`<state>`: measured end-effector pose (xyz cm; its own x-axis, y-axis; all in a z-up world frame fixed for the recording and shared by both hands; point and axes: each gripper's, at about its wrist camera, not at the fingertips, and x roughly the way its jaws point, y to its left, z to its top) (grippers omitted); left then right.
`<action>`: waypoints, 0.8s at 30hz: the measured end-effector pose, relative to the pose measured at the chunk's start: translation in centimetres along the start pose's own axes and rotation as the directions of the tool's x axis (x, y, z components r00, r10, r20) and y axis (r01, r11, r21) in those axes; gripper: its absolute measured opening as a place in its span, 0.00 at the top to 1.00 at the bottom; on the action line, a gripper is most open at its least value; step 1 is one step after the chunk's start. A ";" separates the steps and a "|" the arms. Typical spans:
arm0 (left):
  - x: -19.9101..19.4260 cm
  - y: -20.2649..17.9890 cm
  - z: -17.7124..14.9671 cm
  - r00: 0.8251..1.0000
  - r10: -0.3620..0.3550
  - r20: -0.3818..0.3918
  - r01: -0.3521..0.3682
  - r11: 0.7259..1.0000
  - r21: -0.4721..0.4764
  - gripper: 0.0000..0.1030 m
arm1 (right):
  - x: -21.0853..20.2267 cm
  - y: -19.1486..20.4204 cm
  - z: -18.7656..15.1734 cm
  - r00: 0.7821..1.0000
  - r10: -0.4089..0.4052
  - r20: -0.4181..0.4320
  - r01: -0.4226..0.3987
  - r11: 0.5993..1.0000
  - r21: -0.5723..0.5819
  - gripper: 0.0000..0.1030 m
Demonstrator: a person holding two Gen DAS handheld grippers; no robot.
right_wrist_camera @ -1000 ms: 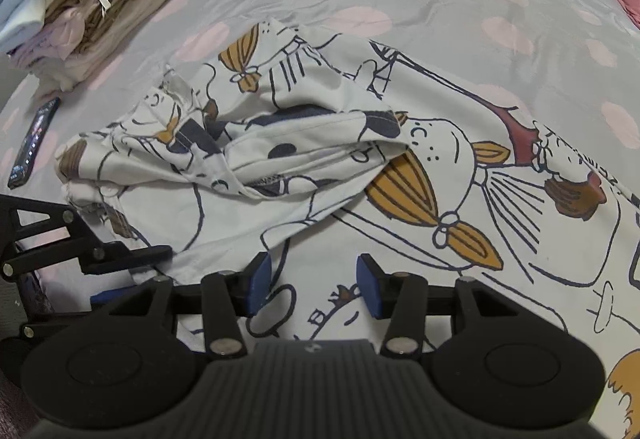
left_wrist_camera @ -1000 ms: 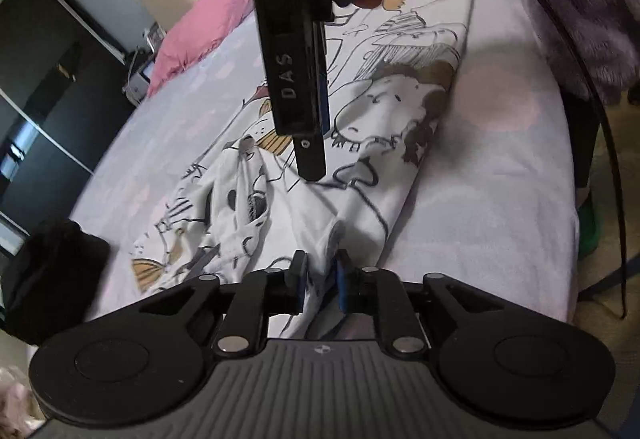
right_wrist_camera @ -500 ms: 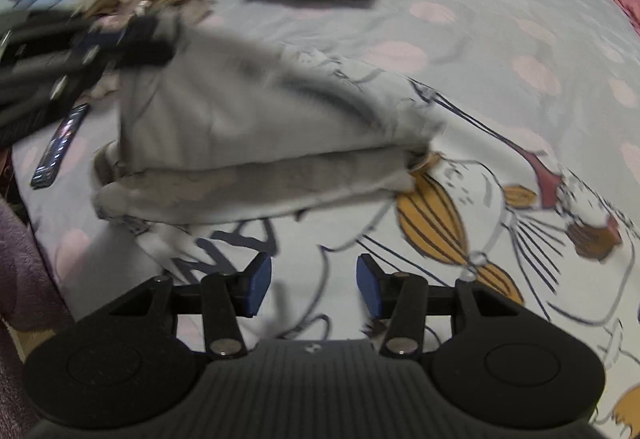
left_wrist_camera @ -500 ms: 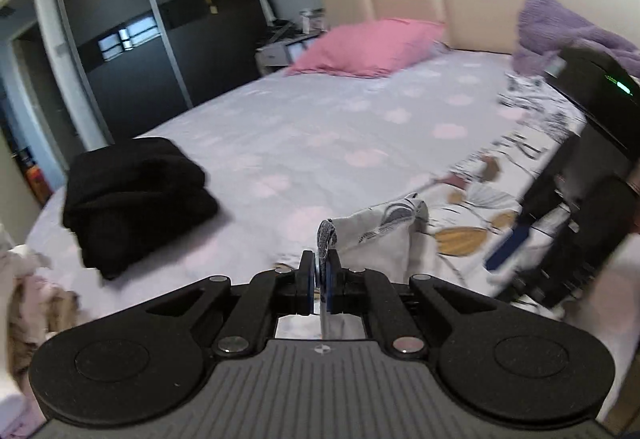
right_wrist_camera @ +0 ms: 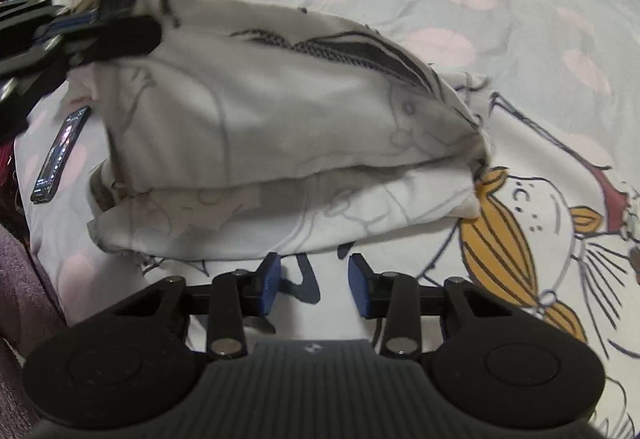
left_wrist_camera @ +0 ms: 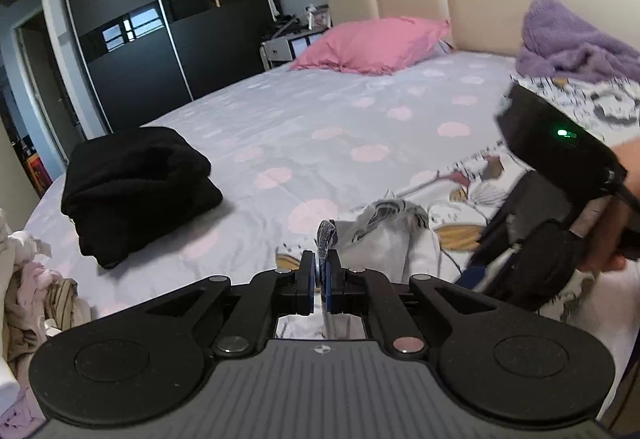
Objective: Fold clothes
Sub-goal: 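Grasp the garment edge with the left tool while the right tool lifts the fold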
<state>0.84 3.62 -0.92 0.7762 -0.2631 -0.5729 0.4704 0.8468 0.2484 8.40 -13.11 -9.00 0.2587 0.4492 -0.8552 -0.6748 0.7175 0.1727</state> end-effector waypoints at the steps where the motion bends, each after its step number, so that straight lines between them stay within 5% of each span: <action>1: 0.3 0.0 -0.3 1.000 0.004 -0.013 -0.004 1.000 0.001 0.97 | 0.3 0.5 0.1 1.000 -0.006 0.006 0.007 0.999 -0.044 0.66; 6: 2.1 0.7 -1.9 0.992 0.081 -0.100 -0.082 0.997 -0.007 0.97 | 0.2 1.8 1.3 0.997 0.038 0.064 -0.029 0.990 -0.136 0.79; 10: 3.6 2.4 -3.1 0.968 0.172 -0.182 -0.183 0.982 -0.045 0.97 | -0.4 2.1 2.7 0.990 0.078 0.115 -0.062 0.989 -0.134 0.79; 14: 2.9 3.3 -3.4 0.959 0.217 -0.183 -0.234 0.969 -0.078 0.94 | -0.6 2.1 4.7 0.981 0.108 0.159 -0.092 0.990 -0.108 0.79; 24: 0.8 0.8 -2.8 0.983 0.109 -0.149 -0.117 0.992 -0.044 0.87 | 3.1 2.9 8.5 0.985 0.101 0.138 -0.092 0.993 -0.070 0.78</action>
<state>0.63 5.41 -3.39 0.7515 -0.0974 -0.6525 0.3579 0.8911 0.2791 13.16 -5.14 -6.98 0.2826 0.5885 -0.7575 -0.7424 0.6342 0.2158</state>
